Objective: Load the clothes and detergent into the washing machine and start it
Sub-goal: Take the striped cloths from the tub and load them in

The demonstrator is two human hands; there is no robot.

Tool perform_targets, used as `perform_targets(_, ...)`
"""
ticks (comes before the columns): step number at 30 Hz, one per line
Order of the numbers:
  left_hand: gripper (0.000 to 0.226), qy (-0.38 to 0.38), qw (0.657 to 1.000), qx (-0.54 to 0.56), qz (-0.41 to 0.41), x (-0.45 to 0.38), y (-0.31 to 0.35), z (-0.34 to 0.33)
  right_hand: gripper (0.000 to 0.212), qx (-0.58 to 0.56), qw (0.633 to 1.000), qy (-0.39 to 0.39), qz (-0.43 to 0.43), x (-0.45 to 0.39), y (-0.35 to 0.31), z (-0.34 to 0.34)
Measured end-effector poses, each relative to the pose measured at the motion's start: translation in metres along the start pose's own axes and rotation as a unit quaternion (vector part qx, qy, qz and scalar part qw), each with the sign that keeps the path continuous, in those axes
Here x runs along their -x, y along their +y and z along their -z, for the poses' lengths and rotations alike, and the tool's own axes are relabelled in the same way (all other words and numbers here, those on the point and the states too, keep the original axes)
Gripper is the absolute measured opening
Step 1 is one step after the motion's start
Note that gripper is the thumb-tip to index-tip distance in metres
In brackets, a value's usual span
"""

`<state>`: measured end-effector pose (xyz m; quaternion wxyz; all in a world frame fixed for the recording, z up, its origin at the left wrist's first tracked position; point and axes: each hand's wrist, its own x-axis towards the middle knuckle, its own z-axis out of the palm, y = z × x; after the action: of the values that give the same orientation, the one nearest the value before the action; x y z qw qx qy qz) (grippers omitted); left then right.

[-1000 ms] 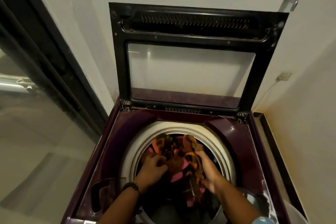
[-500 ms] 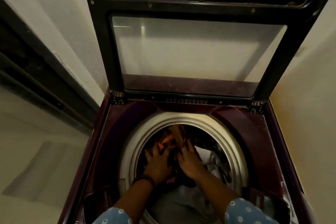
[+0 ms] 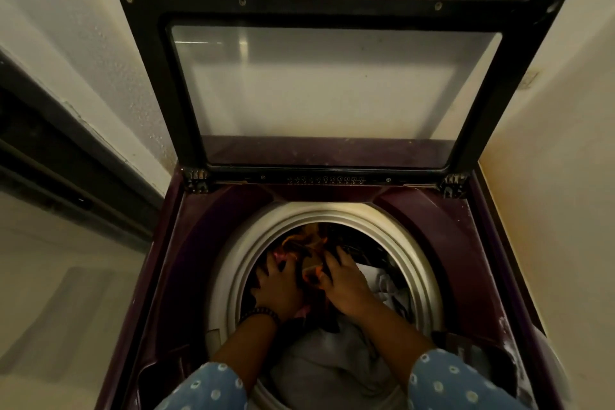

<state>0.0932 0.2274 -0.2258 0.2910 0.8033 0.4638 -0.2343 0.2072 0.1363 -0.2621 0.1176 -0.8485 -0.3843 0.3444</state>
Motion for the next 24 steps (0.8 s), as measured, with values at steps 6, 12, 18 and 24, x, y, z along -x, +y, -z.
perform_targets(6, 0.074, 0.071, 0.996, -0.019, -0.059, 0.021, 0.007, 0.005, 0.058, 0.024, 0.999, 0.033, 0.024, 0.024, -0.013, 0.02)
perform_targets(12, 0.077, 0.097, 0.989, -0.047, -0.099, 0.048, 0.018, 0.01, 0.059, 0.048, 0.996, 0.064, 0.04, 0.056, -0.016, 0.037)
perform_targets(18, 0.078, 0.112, 0.985, -0.064, -0.113, 0.076, 0.026, 0.009, 0.061, 0.092, 0.99, 0.094, 0.043, 0.085, -0.008, 0.05)
perform_targets(24, 0.08, 0.132, 0.98, -0.076, -0.132, 0.095, 0.04, 0.009, 0.061, 0.105, 0.986, 0.121, 0.044, 0.111, 0.0, 0.057)
